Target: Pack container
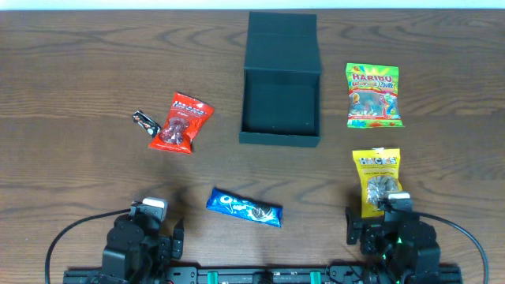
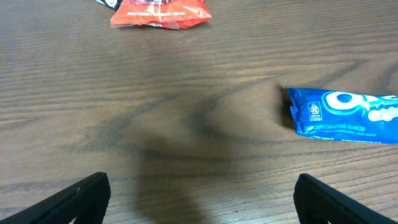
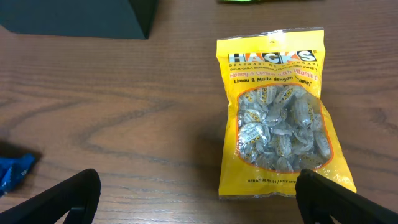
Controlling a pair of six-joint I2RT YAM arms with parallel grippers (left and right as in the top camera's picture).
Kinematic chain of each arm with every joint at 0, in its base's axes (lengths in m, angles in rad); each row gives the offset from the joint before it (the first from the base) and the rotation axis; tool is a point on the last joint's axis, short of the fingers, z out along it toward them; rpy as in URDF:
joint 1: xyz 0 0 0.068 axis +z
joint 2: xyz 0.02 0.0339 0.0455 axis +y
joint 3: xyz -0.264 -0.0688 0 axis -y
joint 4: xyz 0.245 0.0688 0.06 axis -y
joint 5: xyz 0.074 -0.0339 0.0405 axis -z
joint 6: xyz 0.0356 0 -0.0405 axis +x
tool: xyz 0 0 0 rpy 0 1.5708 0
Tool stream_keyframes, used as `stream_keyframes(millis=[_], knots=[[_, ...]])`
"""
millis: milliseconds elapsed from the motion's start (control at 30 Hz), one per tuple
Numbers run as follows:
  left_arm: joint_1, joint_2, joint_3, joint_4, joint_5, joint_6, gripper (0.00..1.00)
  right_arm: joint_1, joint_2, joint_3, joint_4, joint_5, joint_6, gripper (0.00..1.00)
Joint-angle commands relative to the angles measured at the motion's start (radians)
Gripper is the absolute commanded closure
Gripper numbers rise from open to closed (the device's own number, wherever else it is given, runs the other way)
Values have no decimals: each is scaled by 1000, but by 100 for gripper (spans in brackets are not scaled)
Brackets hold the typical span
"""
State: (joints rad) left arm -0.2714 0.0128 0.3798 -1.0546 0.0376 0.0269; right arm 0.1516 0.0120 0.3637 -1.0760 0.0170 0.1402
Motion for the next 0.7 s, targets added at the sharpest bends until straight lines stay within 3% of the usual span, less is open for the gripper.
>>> stream_keyframes(millis=[0,367,500,667], knots=[[-4,-9,-30,-13,4,-5,5,-7,-6,-5,-2,-7,-14,1],[-4,-9,-30,-2,16,-5,5,-7,-6,-5,-2,-7,-14,1],[-4,-9,-30,75,19,-5,5,-7,-6,-5,-2,-7,-14,1],[-4,-9,-30,168,152,-9,5,-7,-6,-5,-2,-7,-14,1]])
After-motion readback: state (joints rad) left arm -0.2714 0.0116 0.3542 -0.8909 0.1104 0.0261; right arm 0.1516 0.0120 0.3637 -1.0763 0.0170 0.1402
